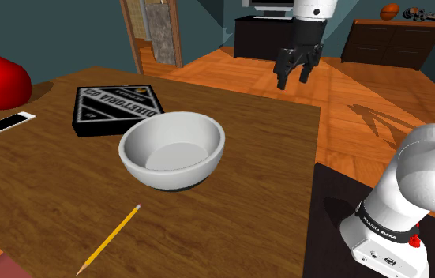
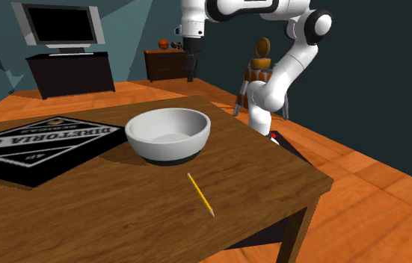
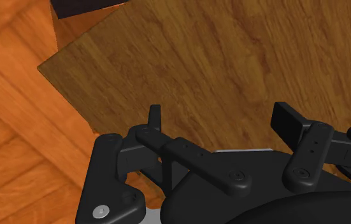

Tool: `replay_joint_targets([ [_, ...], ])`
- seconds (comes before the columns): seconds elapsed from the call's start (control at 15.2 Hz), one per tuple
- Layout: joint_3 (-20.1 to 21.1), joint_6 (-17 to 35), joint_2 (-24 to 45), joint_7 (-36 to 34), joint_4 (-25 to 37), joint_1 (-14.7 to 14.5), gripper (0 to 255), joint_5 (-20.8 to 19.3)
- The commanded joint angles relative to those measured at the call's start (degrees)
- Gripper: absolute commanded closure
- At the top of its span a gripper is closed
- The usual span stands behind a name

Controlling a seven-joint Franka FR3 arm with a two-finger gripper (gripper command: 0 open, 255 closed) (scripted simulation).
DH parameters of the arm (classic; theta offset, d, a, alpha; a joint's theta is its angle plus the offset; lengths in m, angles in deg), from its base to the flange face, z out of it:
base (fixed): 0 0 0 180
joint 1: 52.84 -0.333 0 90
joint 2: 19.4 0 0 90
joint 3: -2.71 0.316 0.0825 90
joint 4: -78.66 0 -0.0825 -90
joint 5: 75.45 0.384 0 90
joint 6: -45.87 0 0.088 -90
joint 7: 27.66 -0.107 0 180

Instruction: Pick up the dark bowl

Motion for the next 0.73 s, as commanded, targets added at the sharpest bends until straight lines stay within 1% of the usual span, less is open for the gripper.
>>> replay_joint_targets([
  [0.0,1.7,1.0,1.6,-2.0,0.6,-1.1,0,1.9],
  [0.33,6.1,4.2,6.2,-6.7,2.4,-3.6,0,6.0],
  [0.66,10.3,7.5,11.7,-11.3,5.5,-5.8,0,9.3],
])
